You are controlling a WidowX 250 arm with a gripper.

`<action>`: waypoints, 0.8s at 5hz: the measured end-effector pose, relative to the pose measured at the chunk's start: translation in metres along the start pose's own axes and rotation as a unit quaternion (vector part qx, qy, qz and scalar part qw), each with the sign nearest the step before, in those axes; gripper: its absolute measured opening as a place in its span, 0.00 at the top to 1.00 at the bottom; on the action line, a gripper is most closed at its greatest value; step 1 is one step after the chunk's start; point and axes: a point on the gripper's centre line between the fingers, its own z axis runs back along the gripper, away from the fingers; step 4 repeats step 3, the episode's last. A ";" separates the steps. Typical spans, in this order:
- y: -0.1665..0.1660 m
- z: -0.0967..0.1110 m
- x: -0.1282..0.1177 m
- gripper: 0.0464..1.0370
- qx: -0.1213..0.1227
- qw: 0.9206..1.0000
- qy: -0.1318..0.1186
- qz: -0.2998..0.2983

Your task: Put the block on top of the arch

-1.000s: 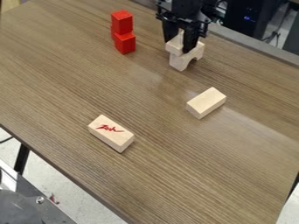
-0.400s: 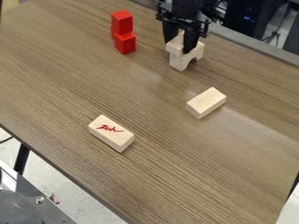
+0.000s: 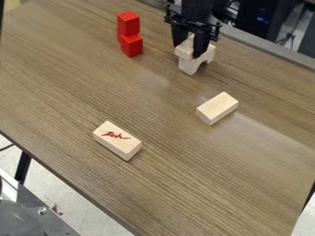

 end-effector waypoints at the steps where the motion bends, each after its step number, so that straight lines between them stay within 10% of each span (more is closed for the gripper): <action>1: -0.004 -0.009 -0.001 0.13 -0.003 1.000 0.015 -0.003; 4: -0.004 -0.011 -0.002 0.04 -0.004 1.000 0.015 -0.001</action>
